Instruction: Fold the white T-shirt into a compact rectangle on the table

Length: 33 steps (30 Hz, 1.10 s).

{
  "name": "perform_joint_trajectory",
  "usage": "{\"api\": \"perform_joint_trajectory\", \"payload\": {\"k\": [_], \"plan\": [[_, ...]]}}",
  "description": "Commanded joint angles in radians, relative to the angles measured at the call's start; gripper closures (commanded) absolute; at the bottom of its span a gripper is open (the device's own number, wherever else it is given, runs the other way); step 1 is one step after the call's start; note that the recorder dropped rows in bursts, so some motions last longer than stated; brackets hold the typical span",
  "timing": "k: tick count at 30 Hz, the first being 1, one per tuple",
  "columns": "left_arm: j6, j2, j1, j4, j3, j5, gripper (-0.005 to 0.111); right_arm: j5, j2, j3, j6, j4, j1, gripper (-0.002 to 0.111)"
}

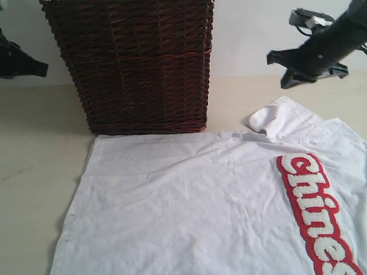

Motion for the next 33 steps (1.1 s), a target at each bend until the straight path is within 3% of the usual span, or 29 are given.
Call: {"api": "perform_joint_trajectory", "payload": {"k": [1, 2, 5, 9, 21, 33], "plan": [[0.323, 0.098, -0.071, -0.261, -0.001, 0.249, 0.107, -0.046, 0.007, 0.15, -0.027, -0.026, -0.04, 0.108], [0.428, 0.133, -0.095, -0.342, -0.003, 0.349, 0.107, -0.033, 0.007, 0.159, -0.05, -0.026, -0.04, 0.108], [0.392, 0.219, -0.175, -0.306, -0.003, 0.442, 0.107, -0.011, -0.031, 0.159, -0.062, -0.028, -0.04, 0.108], [0.069, 0.311, -0.249, 0.001, 0.037, 0.381, 0.107, 0.004, -0.117, 0.161, -0.081, -0.028, -0.043, 0.108], [-0.298, 0.364, -0.252, 0.365, 0.146, 0.503, 0.107, 0.022, -0.301, 0.256, -0.105, -0.026, -0.043, 0.108], [-0.467, 0.364, -0.249, 0.493, 0.197, 0.593, 0.107, 0.021, -0.404, 0.386, -0.105, -0.026, -0.043, 0.108]]}}
